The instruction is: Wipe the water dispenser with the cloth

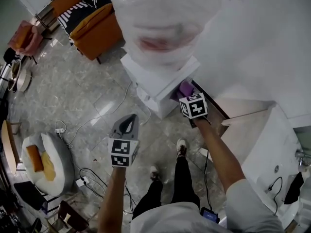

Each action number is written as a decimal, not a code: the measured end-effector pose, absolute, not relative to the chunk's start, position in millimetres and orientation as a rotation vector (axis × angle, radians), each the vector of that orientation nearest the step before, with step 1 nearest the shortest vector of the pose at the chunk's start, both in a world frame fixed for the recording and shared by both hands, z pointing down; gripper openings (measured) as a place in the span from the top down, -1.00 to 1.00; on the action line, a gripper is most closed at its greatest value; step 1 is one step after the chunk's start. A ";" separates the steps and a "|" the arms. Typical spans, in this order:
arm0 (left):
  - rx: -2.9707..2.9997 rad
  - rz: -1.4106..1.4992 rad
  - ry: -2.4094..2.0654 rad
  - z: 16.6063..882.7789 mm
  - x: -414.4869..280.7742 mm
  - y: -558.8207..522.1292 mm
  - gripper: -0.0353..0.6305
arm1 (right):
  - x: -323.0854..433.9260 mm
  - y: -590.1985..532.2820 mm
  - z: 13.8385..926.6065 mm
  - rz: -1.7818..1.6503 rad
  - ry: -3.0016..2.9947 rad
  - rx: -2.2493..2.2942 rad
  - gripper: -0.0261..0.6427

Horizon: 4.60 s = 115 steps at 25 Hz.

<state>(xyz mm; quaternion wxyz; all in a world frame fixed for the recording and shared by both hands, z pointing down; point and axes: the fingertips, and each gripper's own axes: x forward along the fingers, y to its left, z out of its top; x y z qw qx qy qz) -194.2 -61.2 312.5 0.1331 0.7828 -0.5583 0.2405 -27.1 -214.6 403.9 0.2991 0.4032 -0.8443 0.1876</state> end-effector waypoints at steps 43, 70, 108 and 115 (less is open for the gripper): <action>2.333 0.688 -1.470 411.4 -145.2 -79.4 0.84 | 115.3 -189.1 472.2 0.367 -2.069 1.417 0.67; 2.180 0.670 -1.612 522.7 -204.9 -93.6 0.84 | 4.9 -258.6 624.1 0.402 -2.193 1.128 0.67; 2.104 0.798 -1.201 617.0 -95.3 -83.0 0.84 | 64.2 -175.9 708.0 0.855 -2.085 1.236 0.67; 2.018 0.828 -1.145 682.8 -62.4 -103.4 0.84 | 115.4 -203.8 787.5 0.992 -1.953 1.294 0.67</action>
